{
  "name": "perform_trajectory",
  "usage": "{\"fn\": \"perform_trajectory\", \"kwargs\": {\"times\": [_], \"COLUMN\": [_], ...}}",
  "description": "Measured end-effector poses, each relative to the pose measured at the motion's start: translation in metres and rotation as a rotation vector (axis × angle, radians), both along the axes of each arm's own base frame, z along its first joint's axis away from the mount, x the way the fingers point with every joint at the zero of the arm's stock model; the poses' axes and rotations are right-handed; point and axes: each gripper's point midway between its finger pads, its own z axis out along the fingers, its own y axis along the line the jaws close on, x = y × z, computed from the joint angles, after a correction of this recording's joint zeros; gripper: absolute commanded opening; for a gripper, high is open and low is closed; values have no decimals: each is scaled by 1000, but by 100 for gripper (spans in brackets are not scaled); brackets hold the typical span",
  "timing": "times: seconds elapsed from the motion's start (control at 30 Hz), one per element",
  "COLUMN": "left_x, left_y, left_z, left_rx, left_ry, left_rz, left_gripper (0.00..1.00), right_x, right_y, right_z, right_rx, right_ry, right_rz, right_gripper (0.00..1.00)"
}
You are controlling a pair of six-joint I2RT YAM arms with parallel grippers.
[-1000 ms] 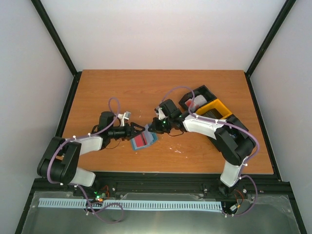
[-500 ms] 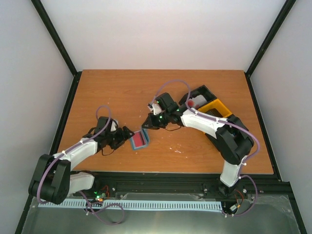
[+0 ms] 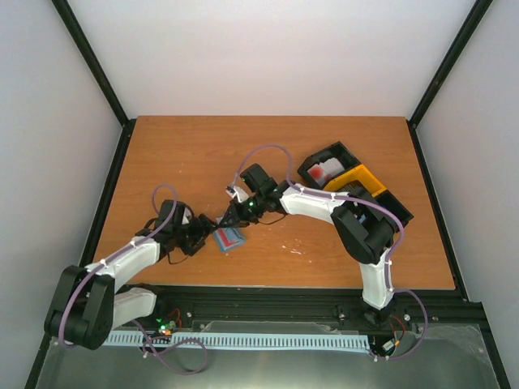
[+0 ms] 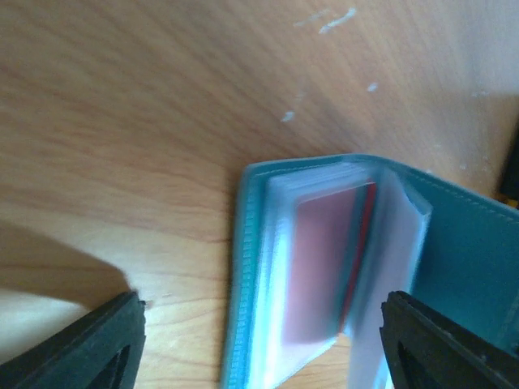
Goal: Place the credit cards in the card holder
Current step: Close the card holder at the center of the board.
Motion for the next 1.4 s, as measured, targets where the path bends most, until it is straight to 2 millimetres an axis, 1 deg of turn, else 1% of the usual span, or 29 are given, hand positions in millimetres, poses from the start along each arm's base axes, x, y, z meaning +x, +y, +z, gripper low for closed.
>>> {"fn": "perform_trajectory", "kwargs": {"times": [0.07, 0.13, 0.2, 0.33, 0.47, 0.5, 0.57, 0.67, 0.73, 0.83, 0.9, 0.97, 1.1, 1.17, 1.2, 1.27, 1.33, 1.4], "left_x": [-5, -11, -13, -7, 1, 5, 13, 20, 23, 22, 20, 20, 21, 23, 24, 24, 23, 22], "left_y": [6, 13, 18, 23, 34, 38, 45, 50, 48, 42, 38, 35, 31, 29, 29, 28, 27, 25], "left_z": [-2, -2, 2, 17, 23, 26, 33, 41, 43, 41, 40, 40, 44, 47, 48, 49, 48, 47], "left_rx": [12, 29, 40, 43, 51, 51, 44, 25, 11, -6, -6, 0, 14, 22, 25, 27, 26, 23], "left_ry": [11, 11, -10, -81, -91, -97, -112, -132, -140, -138, -137, -144, -169, -179, -183, -187, -188, -186], "left_rz": [33, 66, 91, 119, 165, 180, 208, 221, 207, 154, 115, 75, 12, -13, -20, -37, -50, -64], "left_gripper": [75, 75, 75, 75, 75, 75, 75, 75, 75, 75, 76, 80, 83, 84, 84, 85, 87, 88], "right_x": [-1, -4, -7, -12, -22, -25, -31, -34, -33, -28, -24, -22, -16, -9, -4, 9, 21, 29], "right_y": [0, -2, -2, 2, 13, 16, 21, 27, 29, 29, 26, 18, -8, -21, -28, -42, -51, -53], "right_z": [-1, -5, -6, -3, -5, -6, -11, -15, -15, -8, 1, 15, 50, 57, 57, 48, 30, 7], "right_rx": [6, 6, 5, 16, 33, 37, 49, 58, 58, 58, 53, 56, 74, 71, 60, 6, -65, -140], "right_ry": [1, 10, 16, 8, 18, 27, 52, 83, 82, 47, 12, -31, -124, -155, -168, -180, -179, -177], "right_rz": [2, 8, 14, 41, 82, 91, 106, 116, 114, 103, 84, 61, -10, -59, -89, -154, -189, -188], "right_gripper": [3, 3, 4, 5, 8, 10, 22, 36, 40, 41, 41, 41, 41, 40, 38, 37, 37, 38]}}
